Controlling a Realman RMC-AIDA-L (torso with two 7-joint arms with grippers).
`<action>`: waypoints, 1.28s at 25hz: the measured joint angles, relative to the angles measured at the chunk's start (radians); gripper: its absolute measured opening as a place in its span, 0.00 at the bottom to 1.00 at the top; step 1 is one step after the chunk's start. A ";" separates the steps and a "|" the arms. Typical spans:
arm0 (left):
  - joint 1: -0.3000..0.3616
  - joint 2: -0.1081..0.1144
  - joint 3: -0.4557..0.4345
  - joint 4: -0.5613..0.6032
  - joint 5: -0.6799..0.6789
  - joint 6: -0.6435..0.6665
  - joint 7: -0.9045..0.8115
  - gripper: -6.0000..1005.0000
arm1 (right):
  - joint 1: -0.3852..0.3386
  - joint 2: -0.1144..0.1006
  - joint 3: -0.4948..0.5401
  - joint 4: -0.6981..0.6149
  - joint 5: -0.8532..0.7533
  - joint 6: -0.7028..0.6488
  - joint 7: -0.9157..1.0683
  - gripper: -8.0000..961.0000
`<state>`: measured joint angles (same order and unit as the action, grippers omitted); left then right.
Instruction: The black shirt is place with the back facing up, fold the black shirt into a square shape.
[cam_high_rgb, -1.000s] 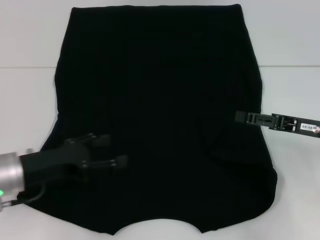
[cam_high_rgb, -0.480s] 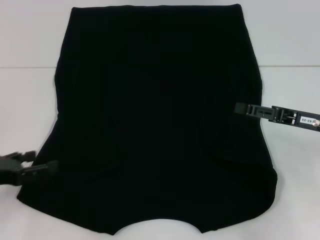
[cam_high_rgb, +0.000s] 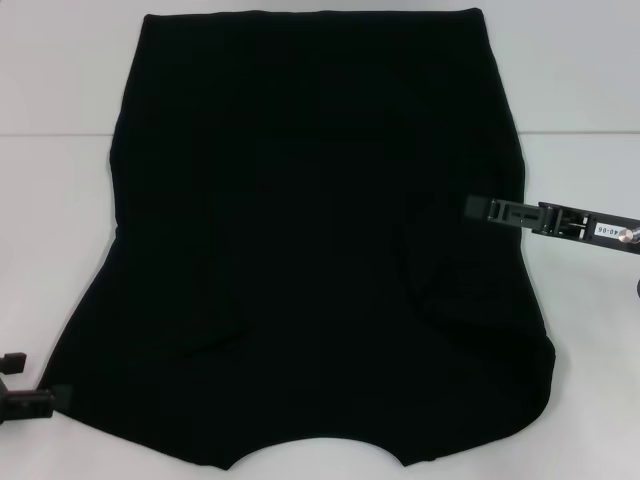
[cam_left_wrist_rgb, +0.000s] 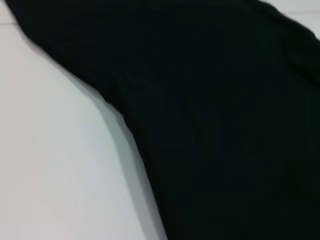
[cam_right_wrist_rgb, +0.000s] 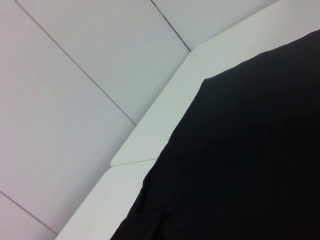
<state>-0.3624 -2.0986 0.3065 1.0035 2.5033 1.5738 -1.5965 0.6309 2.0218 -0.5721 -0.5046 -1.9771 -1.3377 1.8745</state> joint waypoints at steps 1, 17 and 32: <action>-0.001 -0.001 0.002 0.000 0.004 0.000 0.013 0.92 | 0.001 0.000 0.000 0.000 0.000 0.000 0.002 0.87; -0.001 -0.012 0.048 -0.011 0.011 -0.037 0.081 0.91 | 0.001 0.000 0.003 -0.005 0.002 0.002 0.006 0.87; -0.011 -0.014 0.062 -0.018 0.031 -0.009 0.073 0.90 | 0.001 -0.002 0.005 -0.006 0.003 0.003 0.009 0.87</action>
<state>-0.3734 -2.1125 0.3681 0.9854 2.5339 1.5651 -1.5232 0.6320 2.0200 -0.5675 -0.5106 -1.9741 -1.3346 1.8832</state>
